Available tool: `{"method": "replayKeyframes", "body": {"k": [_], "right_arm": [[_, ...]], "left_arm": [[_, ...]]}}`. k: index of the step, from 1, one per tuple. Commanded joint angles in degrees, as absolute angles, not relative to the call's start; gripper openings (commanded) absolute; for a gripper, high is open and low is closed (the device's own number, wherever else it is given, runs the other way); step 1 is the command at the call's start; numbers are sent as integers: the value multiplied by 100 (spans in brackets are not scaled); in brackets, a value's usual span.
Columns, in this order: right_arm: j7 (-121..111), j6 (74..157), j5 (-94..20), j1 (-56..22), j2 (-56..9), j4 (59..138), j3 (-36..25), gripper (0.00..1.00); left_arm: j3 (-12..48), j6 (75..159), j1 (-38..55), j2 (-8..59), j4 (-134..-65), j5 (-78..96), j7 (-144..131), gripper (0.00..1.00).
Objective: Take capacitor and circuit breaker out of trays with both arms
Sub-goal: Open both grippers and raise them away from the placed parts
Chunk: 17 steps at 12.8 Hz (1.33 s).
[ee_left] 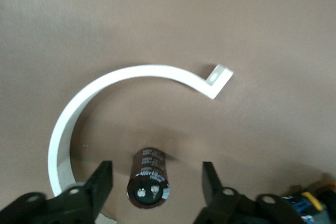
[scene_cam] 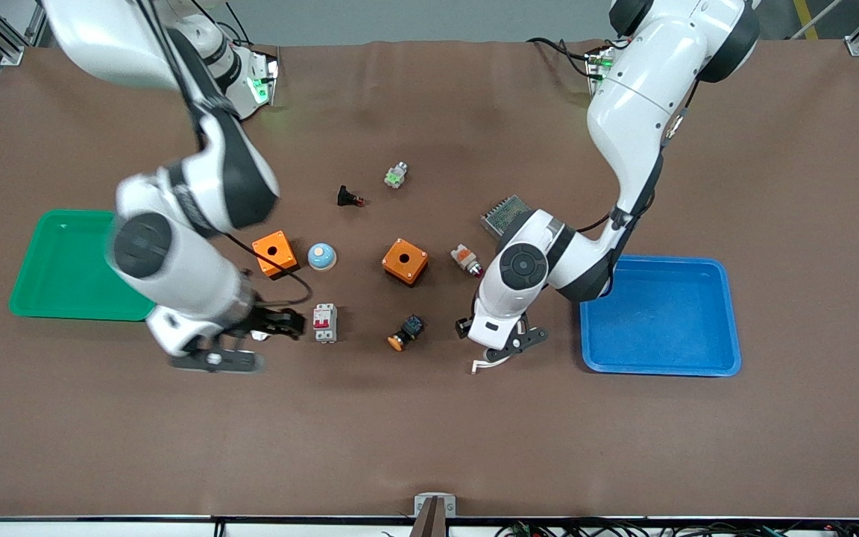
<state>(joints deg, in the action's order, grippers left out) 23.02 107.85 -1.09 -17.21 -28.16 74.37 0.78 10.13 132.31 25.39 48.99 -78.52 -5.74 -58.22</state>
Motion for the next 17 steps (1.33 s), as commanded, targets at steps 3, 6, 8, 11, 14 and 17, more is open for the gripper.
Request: {"method": "replayKeyframes", "body": {"k": [3,6,8,11,14,17], "right_arm": [[866,9915,-167,-548,-1882,7682,123,100],[240,9127,-193,183,-1268,7708,141,100],[45,8799,-246,500,-986,7743,149,100],[-114,8789,-246,519,-835,7804,149,100],[-114,8982,-246,510,-370,8436,158,100],[-114,9009,-220,484,-325,8490,167,100]], "left_arm": [[747,12455,2200,3703,-7936,-721,-5119,100],[765,11691,1646,3034,-7928,-712,-4230,100],[756,11322,1337,2639,-7919,-712,-3799,100],[756,10698,915,2129,-7910,-686,-3087,100],[756,10241,528,1698,-7910,-642,-2454,100],[765,9784,238,1372,-7910,-633,-1918,100]]}}
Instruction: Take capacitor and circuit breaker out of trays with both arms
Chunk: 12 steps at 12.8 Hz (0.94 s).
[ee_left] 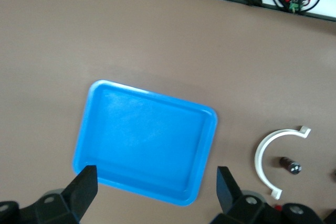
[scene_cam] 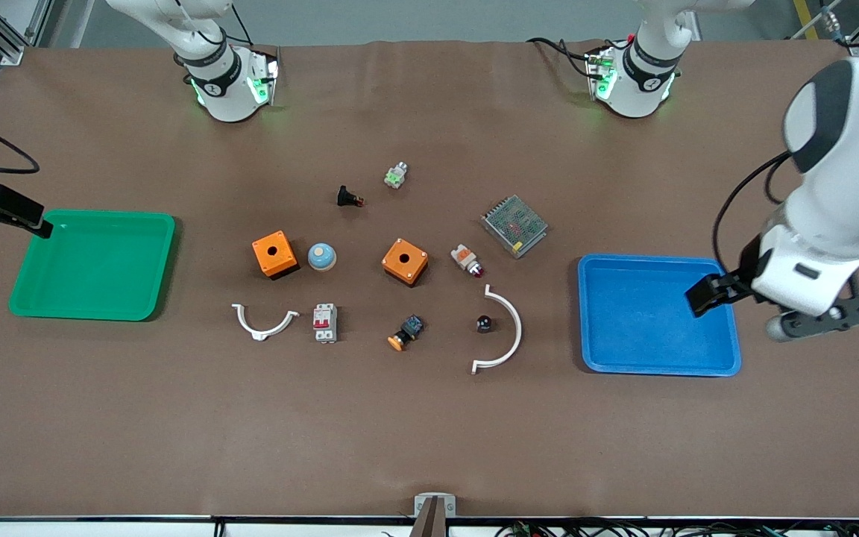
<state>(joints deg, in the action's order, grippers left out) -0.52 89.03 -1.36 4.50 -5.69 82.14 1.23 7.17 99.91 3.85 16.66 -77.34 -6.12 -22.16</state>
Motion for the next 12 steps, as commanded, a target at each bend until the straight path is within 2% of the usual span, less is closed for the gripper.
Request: {"method": "replayKeyframes", "body": {"k": [1,9,12], "right_arm": [[-114,9052,-194,475,-334,8499,176,100],[-132,9000,-176,466,-264,8552,185,100],[-141,9000,-167,466,-246,8561,185,100]], "left_arm": [[765,9678,133,1293,-7910,-607,-1716,100],[765,8676,-316,695,-7971,0,-932,100],[765,8613,-325,265,-8400,17,-652,100]]}}
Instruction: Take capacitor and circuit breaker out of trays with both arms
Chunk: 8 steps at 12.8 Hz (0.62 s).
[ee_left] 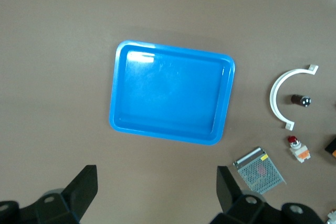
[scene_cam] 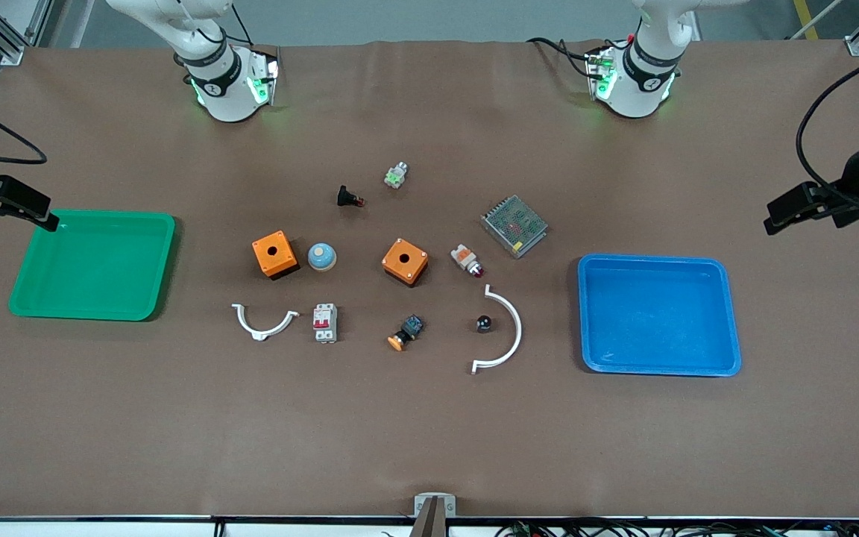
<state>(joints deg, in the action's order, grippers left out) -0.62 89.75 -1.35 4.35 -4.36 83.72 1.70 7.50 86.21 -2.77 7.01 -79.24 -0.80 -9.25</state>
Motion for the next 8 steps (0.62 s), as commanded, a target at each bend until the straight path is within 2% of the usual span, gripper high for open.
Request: {"method": "replayKeyframes", "body": {"k": [1,5,8], "right_arm": [[-132,9000,-167,466,-246,8561,185,100],[-141,9070,-150,475,-237,8718,176,100],[-132,9176,-141,475,-203,8833,176,100]], "left_arm": [[765,8613,-360,116,-8550,35,-555,100],[545,8754,-176,-684,-9534,369,-580,100],[536,8745,122,-835,-9650,-111,-650,100]]}}
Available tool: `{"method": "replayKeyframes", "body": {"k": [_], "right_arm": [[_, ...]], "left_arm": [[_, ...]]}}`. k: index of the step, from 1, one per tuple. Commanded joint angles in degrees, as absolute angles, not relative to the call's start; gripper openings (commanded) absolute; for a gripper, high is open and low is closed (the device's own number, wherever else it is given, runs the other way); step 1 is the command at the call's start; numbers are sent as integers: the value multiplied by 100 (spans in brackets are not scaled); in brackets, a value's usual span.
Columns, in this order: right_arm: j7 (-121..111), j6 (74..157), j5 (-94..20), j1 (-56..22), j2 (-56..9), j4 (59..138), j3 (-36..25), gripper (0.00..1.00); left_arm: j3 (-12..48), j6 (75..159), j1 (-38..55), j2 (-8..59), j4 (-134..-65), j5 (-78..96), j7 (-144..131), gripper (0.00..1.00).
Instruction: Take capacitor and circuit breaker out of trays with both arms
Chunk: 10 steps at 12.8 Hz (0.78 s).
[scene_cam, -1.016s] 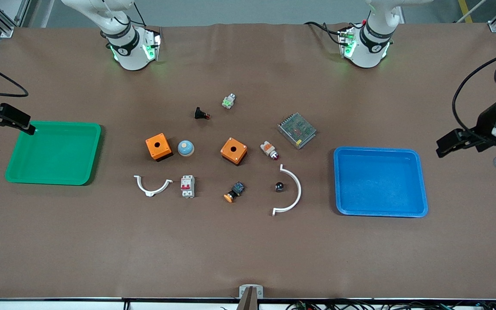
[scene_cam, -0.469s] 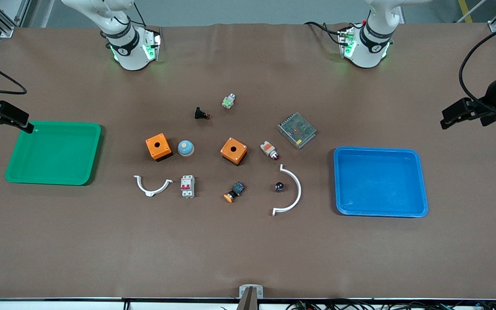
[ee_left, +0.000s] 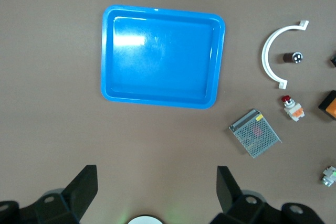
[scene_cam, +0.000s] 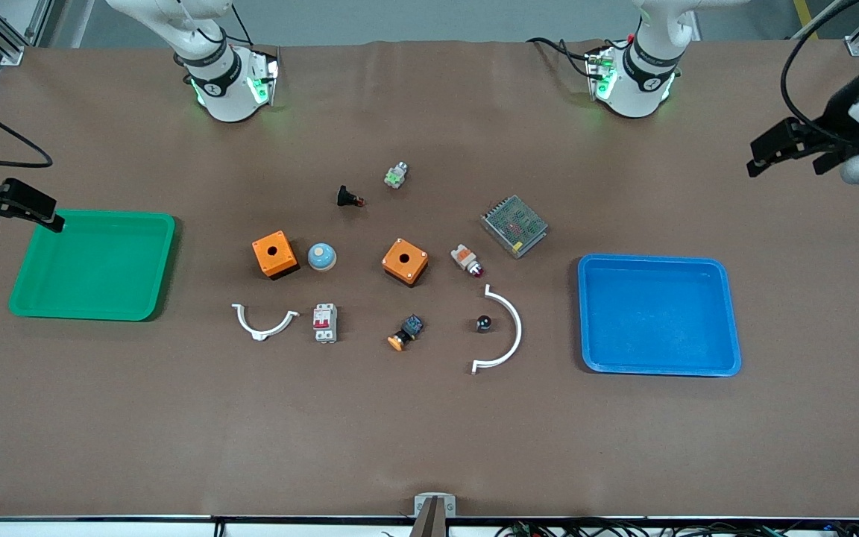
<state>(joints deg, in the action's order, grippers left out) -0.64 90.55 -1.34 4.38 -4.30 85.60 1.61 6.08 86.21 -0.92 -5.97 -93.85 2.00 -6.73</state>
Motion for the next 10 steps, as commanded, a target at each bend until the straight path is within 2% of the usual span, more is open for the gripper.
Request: {"method": "replayKeyframes", "body": {"k": [1,10], "right_arm": [[-132,9254,-141,466,-167,8903,176,100],[-202,9360,-150,510,-97,9097,158,100]], "left_arm": [[527,8745,158,-835,-9650,-166,-650,100],[475,8728,61,-475,-9229,-132,-536,100]]}}
